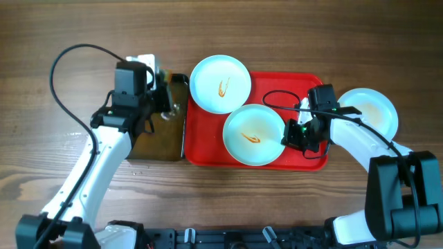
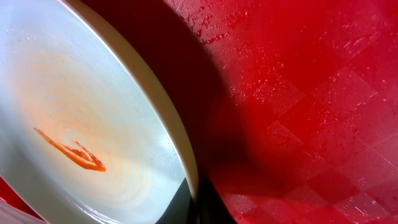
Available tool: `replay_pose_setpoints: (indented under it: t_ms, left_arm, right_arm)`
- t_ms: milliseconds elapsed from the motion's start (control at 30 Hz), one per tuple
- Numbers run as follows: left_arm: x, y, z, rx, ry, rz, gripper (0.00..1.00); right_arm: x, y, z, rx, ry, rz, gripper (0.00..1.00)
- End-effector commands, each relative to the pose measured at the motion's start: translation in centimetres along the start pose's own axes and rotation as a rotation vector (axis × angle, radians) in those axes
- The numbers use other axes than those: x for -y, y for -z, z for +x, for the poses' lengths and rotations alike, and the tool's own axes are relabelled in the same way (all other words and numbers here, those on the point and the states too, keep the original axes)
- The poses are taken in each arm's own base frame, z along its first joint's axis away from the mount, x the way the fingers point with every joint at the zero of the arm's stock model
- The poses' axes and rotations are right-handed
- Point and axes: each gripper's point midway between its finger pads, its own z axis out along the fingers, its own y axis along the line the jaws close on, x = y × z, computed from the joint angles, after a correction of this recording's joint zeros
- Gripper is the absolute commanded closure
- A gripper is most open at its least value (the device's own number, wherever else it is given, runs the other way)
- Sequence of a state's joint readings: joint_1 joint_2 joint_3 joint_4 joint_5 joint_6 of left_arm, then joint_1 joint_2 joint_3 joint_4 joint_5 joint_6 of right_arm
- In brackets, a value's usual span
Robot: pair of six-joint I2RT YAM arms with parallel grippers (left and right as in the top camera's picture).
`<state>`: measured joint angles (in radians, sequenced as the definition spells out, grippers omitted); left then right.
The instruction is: Clean dirty plates on tray and stack at the side
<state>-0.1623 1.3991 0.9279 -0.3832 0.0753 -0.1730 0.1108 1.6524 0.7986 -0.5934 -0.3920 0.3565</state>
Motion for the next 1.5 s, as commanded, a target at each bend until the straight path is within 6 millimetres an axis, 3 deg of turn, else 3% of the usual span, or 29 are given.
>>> replay_pose_setpoints:
  t_ms: [0,133,300,367,433,500,600,700,833,967,1100,1233,1400,1467]
  left_arm:
    - [-1.2,-1.9,4.9,-0.194,0.013,-0.036,0.96]
    - [0.6,-1.9,7.5,-0.316,0.041,0.078,0.96]
    - [3.2,-1.2,7.5,-0.353,0.133,0.212,0.96]
    - [6.5,-0.4,6.8,-0.357,0.170,0.392,0.96]
    - [7.8,-0.4,6.2,-0.345,0.207,0.423,0.96]
    - [10.4,-0.5,5.8,-0.335,0.210,0.493,0.96]
    - [14.2,-2.0,6.5,-0.345,0.212,0.553,0.96]
    - [17.6,-3.7,8.2,-0.385,0.226,0.601,0.96]
    - [23.0,-5.6,12.5,-0.453,0.176,0.680,0.96]
    - [25.6,-6.4,16.6,-0.536,0.171,0.694,0.96]
    - [24.8,-7.6,18.3,-0.571,0.175,0.640,0.96]
    - [21.0,-9.3,19.1,-0.557,0.146,0.455,0.96]
    - [16.4,-8.9,16.5,-0.496,0.093,0.324,0.96]
    - [16.1,-8.2,15.3,-0.469,0.085,0.333,0.96]
  right_arm:
    - [0.4,-0.5,0.4,-0.017,0.011,0.012,0.96]
    - [0.4,-0.5,0.4,-0.017,0.011,0.012,0.96]
    - [0.4,-0.5,0.4,-0.017,0.012,0.012,0.96]
    - [0.4,-0.5,0.4,-0.015,0.012,0.011,0.96]
    - [0.4,-0.5,0.3,-0.015,0.012,0.011,0.96]
    - [0.4,-0.5,0.4,-0.015,0.012,0.011,0.96]
    - [0.4,-0.5,0.4,-0.015,0.012,0.011,0.96]
    - [0.4,-0.5,0.4,-0.016,0.013,0.011,0.96]
    - [0.4,-0.5,0.4,-0.015,0.017,0.012,0.96]
    - [0.4,-0.5,0.4,-0.016,0.019,0.011,0.96]
    - [0.4,-0.5,0.4,-0.016,0.020,0.011,0.96]
    - [0.4,-0.5,0.4,-0.016,0.038,0.012,0.96]
    - [0.4,-0.5,0.4,-0.016,0.037,0.012,0.96]
    - [0.4,-0.5,0.4,-0.016,0.037,0.012,0.96]
